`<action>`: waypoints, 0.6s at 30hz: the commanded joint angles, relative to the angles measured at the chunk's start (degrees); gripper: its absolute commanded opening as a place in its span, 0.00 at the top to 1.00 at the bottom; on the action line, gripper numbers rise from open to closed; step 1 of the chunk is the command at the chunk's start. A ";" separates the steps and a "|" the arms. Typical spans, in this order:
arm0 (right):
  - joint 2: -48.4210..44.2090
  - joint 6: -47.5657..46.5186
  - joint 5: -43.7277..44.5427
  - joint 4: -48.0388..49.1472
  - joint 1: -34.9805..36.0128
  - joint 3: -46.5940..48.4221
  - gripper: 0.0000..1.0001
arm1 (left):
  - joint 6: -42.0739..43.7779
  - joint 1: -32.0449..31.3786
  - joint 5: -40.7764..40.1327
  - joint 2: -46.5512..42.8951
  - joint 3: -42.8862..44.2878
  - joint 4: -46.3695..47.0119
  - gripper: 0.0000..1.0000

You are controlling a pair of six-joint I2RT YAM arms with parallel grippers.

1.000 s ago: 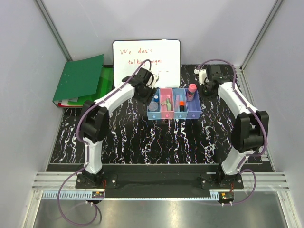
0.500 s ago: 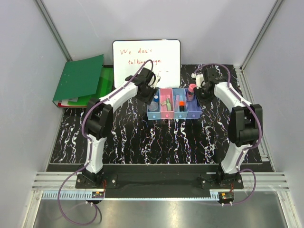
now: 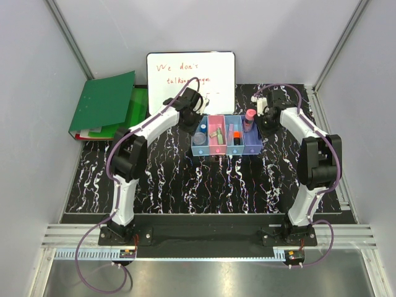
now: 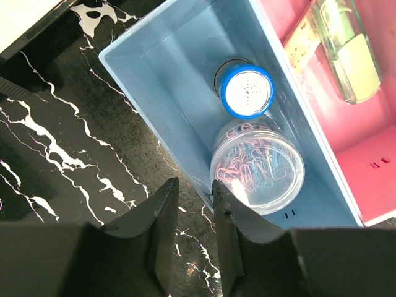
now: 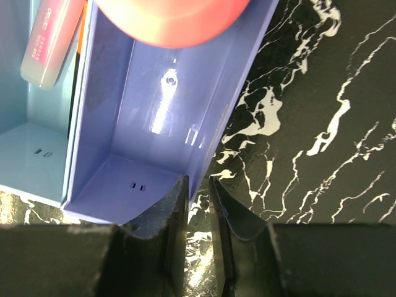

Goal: Sort the stationery into containers
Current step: Move the storage box to the center of the board.

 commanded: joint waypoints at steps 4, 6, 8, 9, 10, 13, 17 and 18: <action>0.14 -0.23 -2.89 1.75 -0.15 -0.60 0.78 | -0.11 -0.25 2.17 0.96 2.77 0.53 0.74; 0.23 -0.41 -2.89 1.92 -0.24 -0.69 0.80 | -0.12 -0.43 2.26 1.22 3.13 0.62 0.77; 0.23 -0.32 -3.07 1.92 -0.15 -0.78 0.81 | -0.03 -0.61 2.35 1.31 3.30 0.62 0.81; 0.31 -0.32 -3.15 2.01 -0.24 -0.87 0.82 | -0.03 -0.69 2.43 1.40 3.39 0.62 0.82; 0.31 -0.32 -3.24 2.01 -0.06 -0.87 0.82 | 0.06 -0.78 2.61 1.49 3.39 0.62 0.82; 0.14 -0.14 -3.50 1.92 -0.15 -1.13 0.84 | -0.03 -0.87 2.70 1.75 3.57 0.62 0.89; -0.13 -0.06 -3.51 1.93 -0.24 -1.05 0.84 | -0.03 -0.87 2.96 1.93 3.30 0.62 0.97; -0.30 -0.06 -3.51 1.92 -0.24 -1.13 0.85 | -0.03 -0.96 3.05 1.93 3.30 0.62 0.98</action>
